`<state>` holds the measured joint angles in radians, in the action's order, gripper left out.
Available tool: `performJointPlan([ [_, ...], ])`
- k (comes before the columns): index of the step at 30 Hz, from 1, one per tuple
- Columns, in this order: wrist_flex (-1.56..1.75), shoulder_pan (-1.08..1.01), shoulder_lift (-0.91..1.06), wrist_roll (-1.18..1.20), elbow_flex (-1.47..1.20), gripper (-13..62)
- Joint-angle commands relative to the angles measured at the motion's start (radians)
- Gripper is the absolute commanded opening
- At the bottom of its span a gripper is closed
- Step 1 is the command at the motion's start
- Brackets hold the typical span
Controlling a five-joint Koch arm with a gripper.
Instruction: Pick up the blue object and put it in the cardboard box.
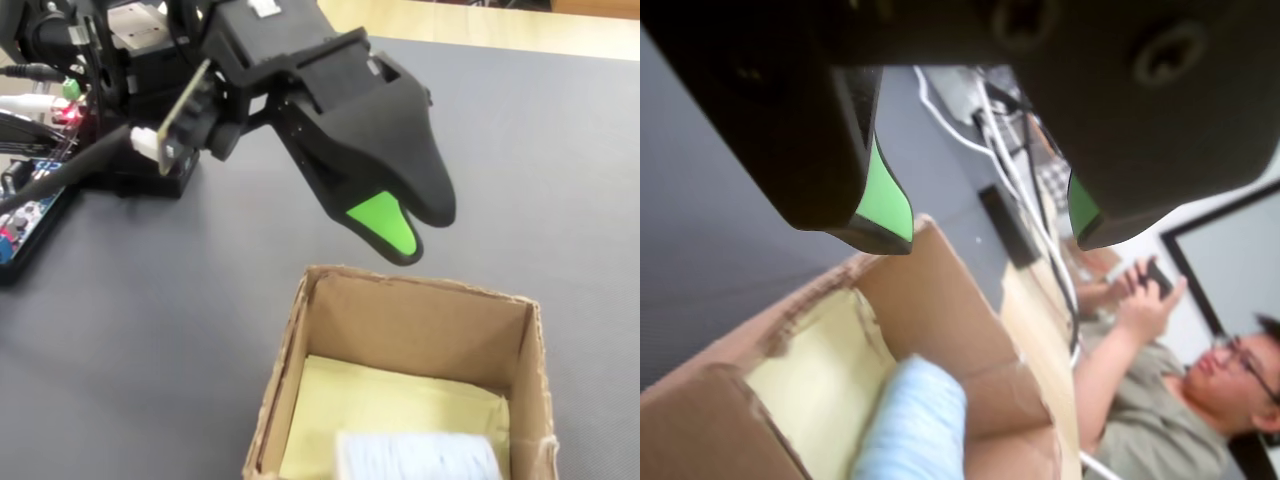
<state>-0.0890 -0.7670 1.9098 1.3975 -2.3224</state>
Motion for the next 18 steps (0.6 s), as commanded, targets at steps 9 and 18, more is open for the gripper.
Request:
performJointPlan([
  [9,0.328,0.221,0.281,0.089,-0.267,31.8],
  [18,0.535,0.546,0.457,0.189,-0.597,33.5],
])
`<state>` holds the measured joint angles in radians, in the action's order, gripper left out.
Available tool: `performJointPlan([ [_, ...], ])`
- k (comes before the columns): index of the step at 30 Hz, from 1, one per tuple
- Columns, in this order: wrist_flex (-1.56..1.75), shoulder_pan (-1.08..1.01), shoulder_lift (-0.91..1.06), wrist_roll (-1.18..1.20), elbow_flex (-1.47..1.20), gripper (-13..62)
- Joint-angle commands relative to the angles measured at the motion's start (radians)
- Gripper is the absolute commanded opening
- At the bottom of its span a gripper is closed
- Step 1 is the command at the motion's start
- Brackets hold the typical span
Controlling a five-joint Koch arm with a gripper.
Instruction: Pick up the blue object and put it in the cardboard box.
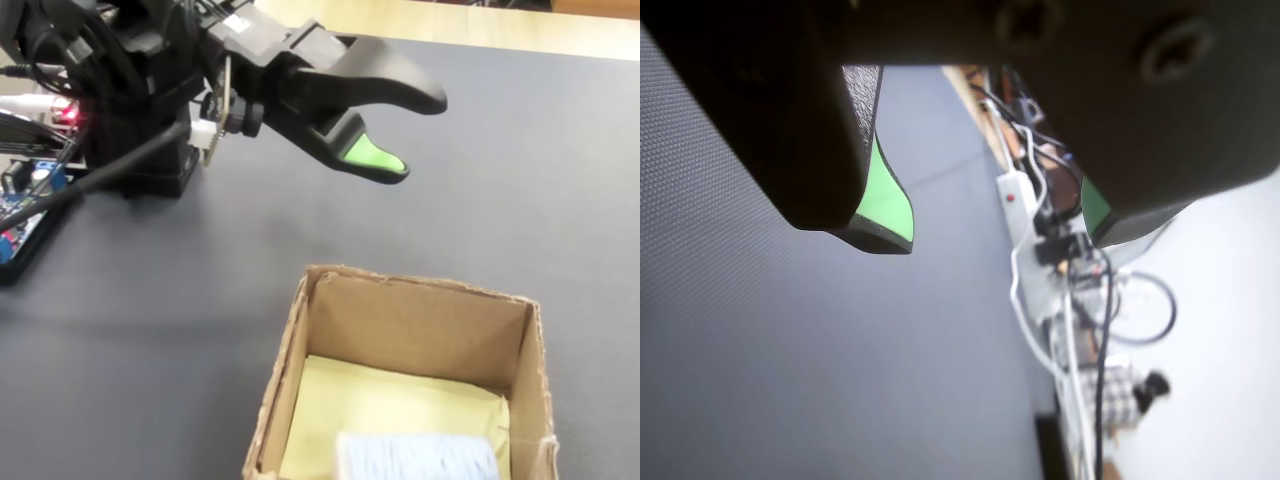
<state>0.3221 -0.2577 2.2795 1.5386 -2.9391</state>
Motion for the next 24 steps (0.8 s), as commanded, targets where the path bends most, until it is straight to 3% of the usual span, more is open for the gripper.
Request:
performJointPlan([
  [1,0.130,0.052,0.087,0.048,0.006,33.5],
  [9,0.161,0.189,0.089,0.092,-0.175,33.7],
  [24,-0.360,0.186,0.084,0.084,-0.179,34.7],
])
